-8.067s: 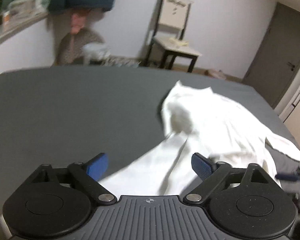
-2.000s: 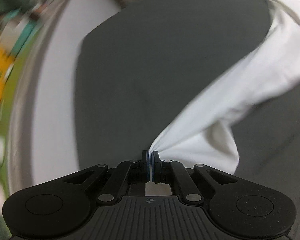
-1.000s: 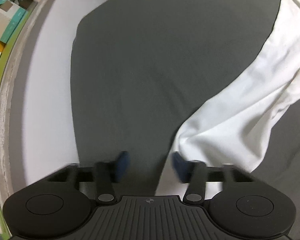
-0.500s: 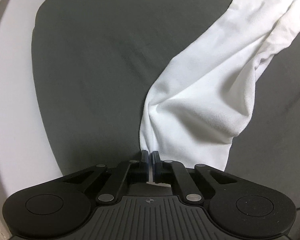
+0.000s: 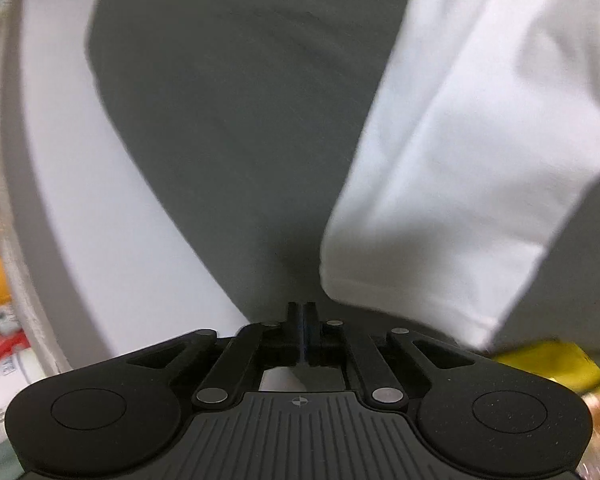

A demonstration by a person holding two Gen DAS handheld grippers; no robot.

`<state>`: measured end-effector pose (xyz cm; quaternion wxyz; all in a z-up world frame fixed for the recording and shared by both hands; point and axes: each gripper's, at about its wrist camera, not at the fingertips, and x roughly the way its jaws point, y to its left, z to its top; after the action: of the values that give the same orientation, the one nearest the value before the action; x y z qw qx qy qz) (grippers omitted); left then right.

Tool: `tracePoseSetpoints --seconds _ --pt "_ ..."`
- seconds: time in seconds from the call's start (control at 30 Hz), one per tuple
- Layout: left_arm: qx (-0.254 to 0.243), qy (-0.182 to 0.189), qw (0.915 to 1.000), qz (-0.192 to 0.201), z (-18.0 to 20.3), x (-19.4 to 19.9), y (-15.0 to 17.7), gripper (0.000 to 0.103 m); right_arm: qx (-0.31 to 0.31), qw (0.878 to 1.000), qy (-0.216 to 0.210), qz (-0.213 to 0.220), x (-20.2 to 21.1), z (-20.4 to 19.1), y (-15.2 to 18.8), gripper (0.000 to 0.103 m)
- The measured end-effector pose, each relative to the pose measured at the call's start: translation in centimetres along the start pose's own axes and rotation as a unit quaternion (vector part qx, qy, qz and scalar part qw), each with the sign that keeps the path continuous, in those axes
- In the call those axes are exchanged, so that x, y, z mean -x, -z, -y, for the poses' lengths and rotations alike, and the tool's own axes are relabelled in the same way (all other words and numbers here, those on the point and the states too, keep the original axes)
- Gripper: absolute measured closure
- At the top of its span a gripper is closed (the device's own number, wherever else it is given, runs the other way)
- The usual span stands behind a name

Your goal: Fold clothes

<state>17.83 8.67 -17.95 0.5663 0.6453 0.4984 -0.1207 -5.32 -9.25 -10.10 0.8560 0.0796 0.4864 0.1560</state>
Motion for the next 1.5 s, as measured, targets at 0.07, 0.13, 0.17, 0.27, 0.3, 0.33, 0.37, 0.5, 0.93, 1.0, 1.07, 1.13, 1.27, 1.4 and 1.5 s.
tracePoseSetpoints --seconds 0.07,0.13,0.17,0.27,0.3,0.33,0.37,0.5,0.93,1.0,1.07,1.13,1.27,1.4,1.5 --pt "0.032 -0.031 0.9989 0.012 -0.1 0.0 0.2 0.101 -0.005 1.0 -0.001 0.0 0.1 0.0 0.0 0.048" --pt "0.045 -0.051 0.9972 0.029 -0.5 1.2 0.3 0.1 -0.007 1.0 -0.002 0.001 0.2 0.0 0.0 0.048" --pt "0.047 -0.053 0.9962 0.052 -0.8 2.4 0.2 0.1 -0.006 1.0 -0.002 0.002 0.3 0.0 0.1 0.048" --pt "0.048 -0.012 0.9857 0.161 -1.2 8.3 0.2 0.099 -0.005 1.0 -0.003 0.004 0.5 -0.2 0.1 0.048" --pt "0.04 0.01 0.9774 0.207 -1.1 10.7 0.4 0.099 -0.004 1.0 -0.002 0.005 0.5 -0.2 0.1 0.048" --pt "0.026 0.031 0.9676 0.249 -1.0 12.4 2.0 0.097 -0.003 1.0 -0.001 0.006 0.6 -0.3 0.2 0.048" --pt "0.002 0.054 0.9565 0.287 -0.6 14.7 3.1 0.082 -0.002 1.0 -0.001 0.007 0.6 -0.3 0.2 0.048" --pt "-0.086 0.015 0.9305 0.356 6.6 19.0 2.2 0.0 -0.003 1.0 -0.001 0.01 0.7 -0.2 0.2 0.048" --pt "-0.024 0.02 0.9536 0.3 5.0 11.2 -3.3 0.102 0.0 1.0 0.006 0.014 1.0 -0.3 0.4 0.048" --pt "-0.045 0.045 0.9544 0.292 5.8 10.1 -3.7 0.102 -0.002 1.0 0.006 0.016 1.2 -0.2 0.3 0.048" --pt "-0.071 0.061 0.9531 0.288 6.6 10.2 -2.8 0.102 -0.003 1.0 0.006 0.019 1.4 -0.1 0.3 0.048" --pt "-0.067 0.067 0.9539 0.285 6.7 10.2 -2.7 0.102 -0.002 1.0 0.005 0.021 1.5 -0.2 0.3 0.048" --pt "-0.072 0.045 0.9642 0.251 7.1 10.9 -3.9 0.1 -0.004 1.0 -0.001 0.026 2.0 -0.3 0.3 0.047" --pt "-0.055 0.007 0.9697 0.238 7.6 12.6 -3.1 0.099 -0.042 0.998 -0.011 0.056 5.2 1.6 0.3 0.042" --pt "0.027 0.037 0.9558 0.29 6.4 16.6 -1.9 0.098 -0.117 0.986 0.016 0.117 10.0 6.2 0.9 0.038"
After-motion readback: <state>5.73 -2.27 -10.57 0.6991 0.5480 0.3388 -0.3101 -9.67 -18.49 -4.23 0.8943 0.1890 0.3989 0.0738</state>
